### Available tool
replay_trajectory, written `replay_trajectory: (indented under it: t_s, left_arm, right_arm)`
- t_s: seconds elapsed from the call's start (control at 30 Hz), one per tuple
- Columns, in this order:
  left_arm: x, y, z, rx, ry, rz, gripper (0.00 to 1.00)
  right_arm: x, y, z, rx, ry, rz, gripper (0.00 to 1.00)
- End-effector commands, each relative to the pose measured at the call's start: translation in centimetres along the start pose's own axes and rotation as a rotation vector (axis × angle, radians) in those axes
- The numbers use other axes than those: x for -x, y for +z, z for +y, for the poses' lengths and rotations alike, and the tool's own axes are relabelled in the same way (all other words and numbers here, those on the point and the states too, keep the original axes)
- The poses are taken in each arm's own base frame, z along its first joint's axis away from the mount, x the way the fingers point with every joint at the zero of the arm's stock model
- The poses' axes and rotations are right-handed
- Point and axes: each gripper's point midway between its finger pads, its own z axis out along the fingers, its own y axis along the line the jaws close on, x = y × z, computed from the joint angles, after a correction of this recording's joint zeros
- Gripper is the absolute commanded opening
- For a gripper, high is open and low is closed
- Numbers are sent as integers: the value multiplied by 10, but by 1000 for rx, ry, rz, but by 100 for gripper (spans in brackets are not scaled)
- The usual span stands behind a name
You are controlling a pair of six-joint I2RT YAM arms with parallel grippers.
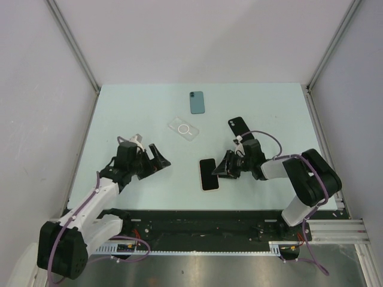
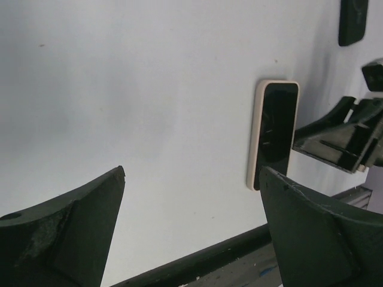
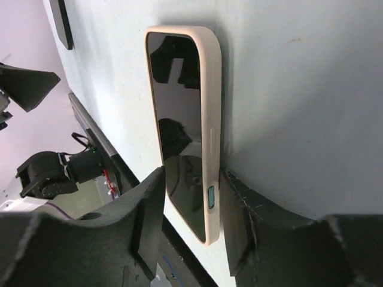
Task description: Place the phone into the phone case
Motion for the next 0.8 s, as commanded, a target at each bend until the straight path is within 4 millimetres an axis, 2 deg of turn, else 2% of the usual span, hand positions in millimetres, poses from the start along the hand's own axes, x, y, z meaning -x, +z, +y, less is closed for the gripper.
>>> replay_trajectory:
  t_s: [0.0, 0.13, 0.3, 0.33, 0.37, 0.4, 0.43, 0.5, 0.57, 0.6, 0.67, 0.7, 0.73, 0.77]
  left_arm:
    - [35, -8, 13, 84, -49, -86, 98]
    - [64, -14, 38, 155, -119, -155, 98]
    - [107, -29, 92, 284, -279, -260, 99]
    - [115, -30, 102, 318, -294, -273, 99]
    - [125, -37, 118, 373, -326, -307, 100]
    - [136, -43, 124, 403, -328, -336, 100]
    - [138, -45, 135, 441, -353, -333, 100]
    - [155, -58, 154, 512, -383, -392, 100]
    - [164, -62, 170, 552, -415, -413, 100]
    - [175, -63, 167, 527, -398, -419, 100]
    - [186, -53, 171, 494, -361, -378, 100]
    - [202, -55, 166, 484, -306, -368, 100]
    - [190, -43, 177, 512, -324, -269, 100]
    - [190, -40, 182, 533, -312, -233, 100]
  right_arm:
    - [16, -11, 0, -48, -56, -47, 47]
    - [23, -26, 4, -65, -111, -75, 54]
    - [33, -50, 24, -79, -199, -139, 73]
    - [33, -54, 29, -77, -212, -148, 82]
    - [37, -62, 39, -63, -243, -179, 99]
    - [37, -66, 42, -62, -251, -189, 100]
    - [38, -70, 46, -57, -265, -203, 100]
    - [43, -81, 59, -34, -296, -249, 100]
    - [41, -86, 60, -38, -287, -253, 100]
    - [42, -89, 64, -27, -291, -265, 100]
    - [43, -91, 66, -5, -280, -258, 100]
    - [43, -93, 68, 10, -271, -256, 100]
    - [43, -94, 69, 21, -267, -249, 100]
    - [41, -95, 70, 40, -262, -235, 100]
